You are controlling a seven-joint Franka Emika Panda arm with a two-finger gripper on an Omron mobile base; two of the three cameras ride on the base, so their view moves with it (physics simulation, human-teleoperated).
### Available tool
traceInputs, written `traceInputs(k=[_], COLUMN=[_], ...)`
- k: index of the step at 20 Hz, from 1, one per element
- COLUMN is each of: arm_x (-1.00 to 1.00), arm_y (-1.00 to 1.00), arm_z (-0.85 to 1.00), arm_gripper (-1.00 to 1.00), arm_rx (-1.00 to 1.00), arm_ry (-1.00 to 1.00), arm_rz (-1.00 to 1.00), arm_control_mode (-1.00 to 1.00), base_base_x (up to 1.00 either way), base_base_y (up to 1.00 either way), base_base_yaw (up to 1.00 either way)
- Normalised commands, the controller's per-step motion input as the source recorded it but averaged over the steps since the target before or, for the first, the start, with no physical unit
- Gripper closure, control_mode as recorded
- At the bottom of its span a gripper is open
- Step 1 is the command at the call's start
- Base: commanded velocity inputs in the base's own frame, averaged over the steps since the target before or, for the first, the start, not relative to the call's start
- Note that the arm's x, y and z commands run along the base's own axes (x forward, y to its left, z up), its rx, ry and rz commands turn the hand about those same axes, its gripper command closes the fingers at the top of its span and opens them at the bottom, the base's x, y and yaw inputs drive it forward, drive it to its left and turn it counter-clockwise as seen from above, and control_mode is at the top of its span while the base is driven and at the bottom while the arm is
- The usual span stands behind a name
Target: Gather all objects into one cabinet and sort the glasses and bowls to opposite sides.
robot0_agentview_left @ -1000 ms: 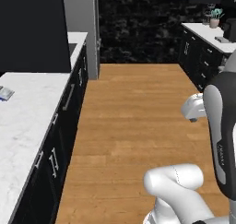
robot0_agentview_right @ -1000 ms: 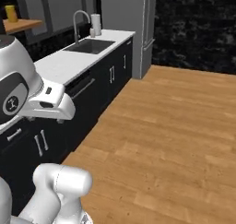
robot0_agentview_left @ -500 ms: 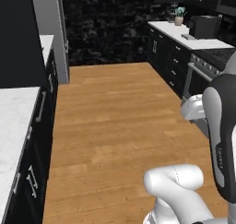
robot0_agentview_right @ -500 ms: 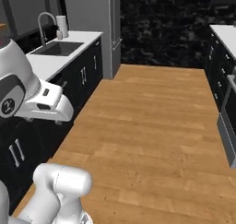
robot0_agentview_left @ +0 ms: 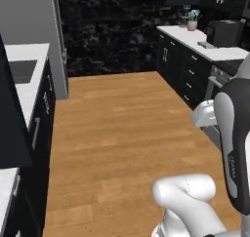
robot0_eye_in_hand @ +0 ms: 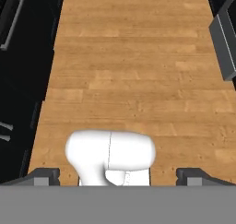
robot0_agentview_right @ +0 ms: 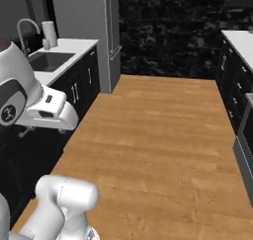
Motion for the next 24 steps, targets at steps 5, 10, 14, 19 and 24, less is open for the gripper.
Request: traceInputs(k=[5, 10, 14, 19, 24], arm_x=[0.00, 0.00, 0.00, 0.00, 0.00], arm_y=[0.00, 0.00, 0.00, 0.00, 0.00], arm_z=[0.00, 0.00, 0.00, 0.00, 0.00], arm_gripper=[-1.00, -1.00, -1.00, -1.00, -1.00], arm_rx=[0.00, 0.00, 0.00, 0.00, 0.00], arm_ry=[0.00, 0.00, 0.00, 0.00, 0.00], arm_rz=[0.00, 0.00, 0.00, 0.00, 0.00], arm_control_mode=[1.00, 1.00, 1.00, 1.00, 1.00], base_base_x=[1.00, 1.00, 1.00, 1.00, 1.00], base_base_y=[0.00, 0.00, 0.00, 0.00, 0.00], base_base_yaw=[-0.04, -0.05, -0.05, -0.05, -0.05])
